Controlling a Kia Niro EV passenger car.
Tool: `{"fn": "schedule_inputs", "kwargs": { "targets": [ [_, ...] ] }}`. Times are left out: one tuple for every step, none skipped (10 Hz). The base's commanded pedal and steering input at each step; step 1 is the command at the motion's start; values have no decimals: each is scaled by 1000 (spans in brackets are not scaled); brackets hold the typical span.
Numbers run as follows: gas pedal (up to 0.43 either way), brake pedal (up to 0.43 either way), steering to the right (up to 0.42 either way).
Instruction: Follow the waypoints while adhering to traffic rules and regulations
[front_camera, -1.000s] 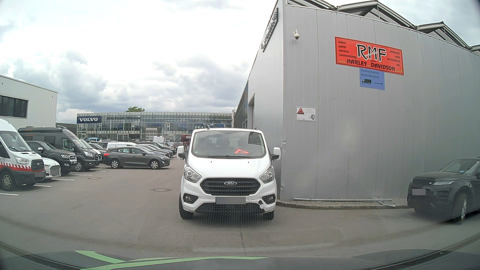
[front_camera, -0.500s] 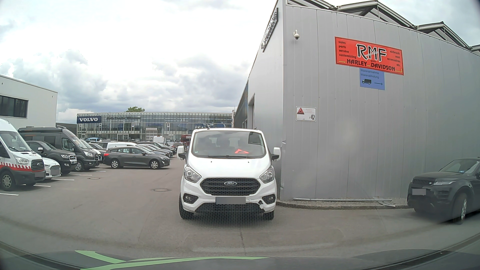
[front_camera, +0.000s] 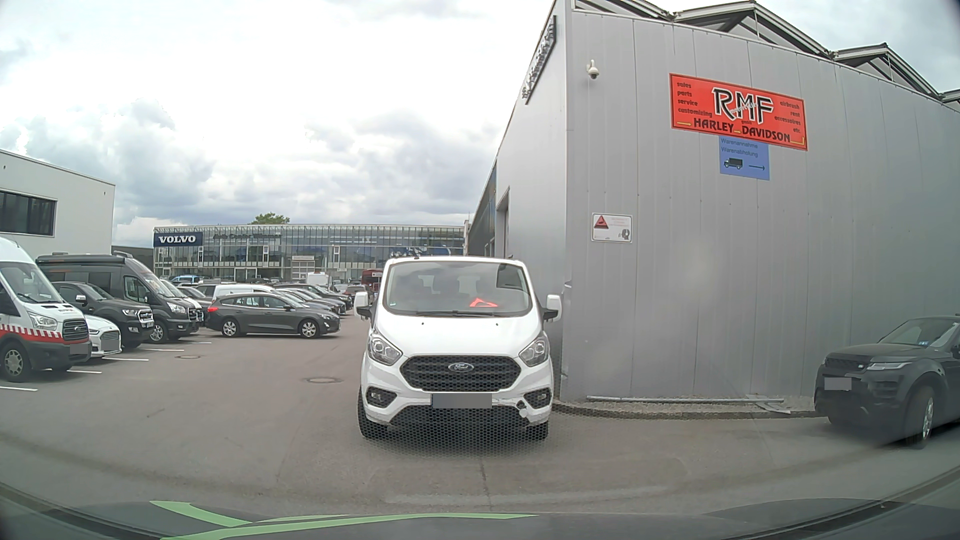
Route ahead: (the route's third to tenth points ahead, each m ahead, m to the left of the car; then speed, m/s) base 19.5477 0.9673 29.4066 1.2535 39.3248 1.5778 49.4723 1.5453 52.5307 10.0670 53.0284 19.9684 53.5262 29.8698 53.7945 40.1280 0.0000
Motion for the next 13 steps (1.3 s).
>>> {"fn": "schedule_inputs", "kwargs": {
  "targets": [
    [0, 433, 5],
    [0, 433, 6],
    [0, 433, 6],
    [0, 433, 6],
    [0, 433, 6],
    [0, 433, 5],
    [0, 433, 6],
    [0, 433, 6],
    [0, 433, 6],
    [0, 439, 6],
    [0, 439, 6],
    [0, 439, 6],
    [0, 439, 6]
  ]
}}
